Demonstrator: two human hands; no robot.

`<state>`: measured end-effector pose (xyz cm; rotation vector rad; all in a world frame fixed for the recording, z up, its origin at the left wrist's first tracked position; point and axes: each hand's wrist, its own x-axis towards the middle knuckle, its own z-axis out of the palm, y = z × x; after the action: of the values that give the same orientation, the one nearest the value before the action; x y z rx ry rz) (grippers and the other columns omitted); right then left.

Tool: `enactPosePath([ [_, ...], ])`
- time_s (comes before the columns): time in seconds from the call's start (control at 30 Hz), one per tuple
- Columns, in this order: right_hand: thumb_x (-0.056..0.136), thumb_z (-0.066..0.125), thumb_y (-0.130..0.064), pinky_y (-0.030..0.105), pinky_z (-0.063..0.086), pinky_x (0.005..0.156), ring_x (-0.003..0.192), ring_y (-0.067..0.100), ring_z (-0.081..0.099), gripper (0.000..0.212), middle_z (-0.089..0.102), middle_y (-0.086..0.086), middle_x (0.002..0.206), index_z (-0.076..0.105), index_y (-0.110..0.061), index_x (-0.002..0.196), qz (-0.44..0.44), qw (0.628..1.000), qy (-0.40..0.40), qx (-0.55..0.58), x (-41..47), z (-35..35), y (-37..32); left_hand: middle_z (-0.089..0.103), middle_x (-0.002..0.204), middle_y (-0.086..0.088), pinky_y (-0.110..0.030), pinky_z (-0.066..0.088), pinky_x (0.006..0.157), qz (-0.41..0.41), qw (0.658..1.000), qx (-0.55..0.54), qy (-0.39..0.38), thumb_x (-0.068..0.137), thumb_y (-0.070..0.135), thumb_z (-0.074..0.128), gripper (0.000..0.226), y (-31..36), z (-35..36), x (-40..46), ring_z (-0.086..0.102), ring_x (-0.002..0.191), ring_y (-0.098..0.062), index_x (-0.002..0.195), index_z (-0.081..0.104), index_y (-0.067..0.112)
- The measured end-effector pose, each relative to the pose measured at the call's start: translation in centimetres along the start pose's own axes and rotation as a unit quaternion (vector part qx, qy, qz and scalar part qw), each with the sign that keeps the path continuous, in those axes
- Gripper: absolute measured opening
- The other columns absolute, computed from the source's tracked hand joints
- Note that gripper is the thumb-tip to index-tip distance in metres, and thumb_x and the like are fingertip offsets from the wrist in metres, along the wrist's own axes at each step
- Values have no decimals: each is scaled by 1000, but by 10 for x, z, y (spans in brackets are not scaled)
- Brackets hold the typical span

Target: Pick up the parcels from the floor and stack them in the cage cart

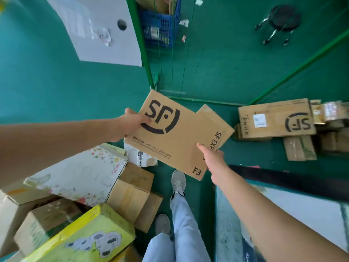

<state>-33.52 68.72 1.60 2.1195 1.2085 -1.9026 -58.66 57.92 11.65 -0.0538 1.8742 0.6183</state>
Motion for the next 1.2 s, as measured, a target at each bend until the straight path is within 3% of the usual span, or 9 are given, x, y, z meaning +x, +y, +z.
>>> enactPosePath([
  [0.1,94,67,-56,37,38,84,108,25,52,66,54,6,125,33,-15,134,-52,997,-5,-51,-79,-34,4,64,130,-8,-69,46,101,24,1000,4,17,84,49,74,66,-27,-8,-66,61,118,-36,138,46,25],
  [0.23,84,67,-70,39,47,90,117,28,57,89,55,5,134,32,-13,142,-114,982,2,-148,-158,-66,25,68,118,-9,-74,39,104,-10,998,37,-42,99,49,58,38,-68,-11,-144,60,111,-36,122,60,19],
  [0.4,82,68,-73,39,44,93,129,27,53,99,49,3,148,29,-19,154,-108,980,-31,-162,-239,-116,73,65,121,-13,-68,48,100,-16,993,95,-65,98,51,60,43,-113,9,-229,62,113,-37,124,60,17],
  [0.57,66,70,-84,46,43,111,128,23,55,122,50,0,149,21,-19,157,-50,988,-69,-125,-285,-181,128,71,118,-14,-47,55,96,-9,986,144,-89,96,52,63,48,-137,56,-283,68,109,-34,127,60,15],
  [0.63,65,71,-85,46,41,113,126,22,55,113,48,1,147,29,-19,146,-41,991,-66,-109,-301,-217,155,75,115,-8,-38,56,86,16,983,152,-103,97,49,64,45,-145,90,-305,70,107,-27,126,62,14],
  [0.73,45,70,-97,48,36,117,136,29,50,148,43,4,157,14,-21,159,-13,997,-43,-63,-315,-267,193,76,116,-2,-33,55,86,43,981,131,-135,96,52,64,45,-156,145,-329,69,110,-21,123,65,17],
  [0.87,54,60,-100,51,38,116,139,32,47,139,45,8,156,20,-19,159,-4,1000,20,22,-327,-348,245,74,118,-3,-39,51,98,72,979,116,-151,91,67,59,59,-159,229,-354,65,113,-25,121,69,16],
  [1.03,39,47,-112,58,49,103,120,33,62,144,64,10,134,41,-22,150,-5,988,100,116,-289,-455,323,67,122,-12,-42,54,78,56,975,109,-183,94,72,50,67,-143,323,-389,64,112,-34,121,61,12],
  [1.2,98,40,-73,35,44,72,98,23,61,76,63,7,120,37,-16,148,-13,975,136,178,-349,-506,329,64,125,-15,-46,57,74,37,962,171,-211,95,71,49,66,-134,399,-407,62,111,-38,125,59,13],
])
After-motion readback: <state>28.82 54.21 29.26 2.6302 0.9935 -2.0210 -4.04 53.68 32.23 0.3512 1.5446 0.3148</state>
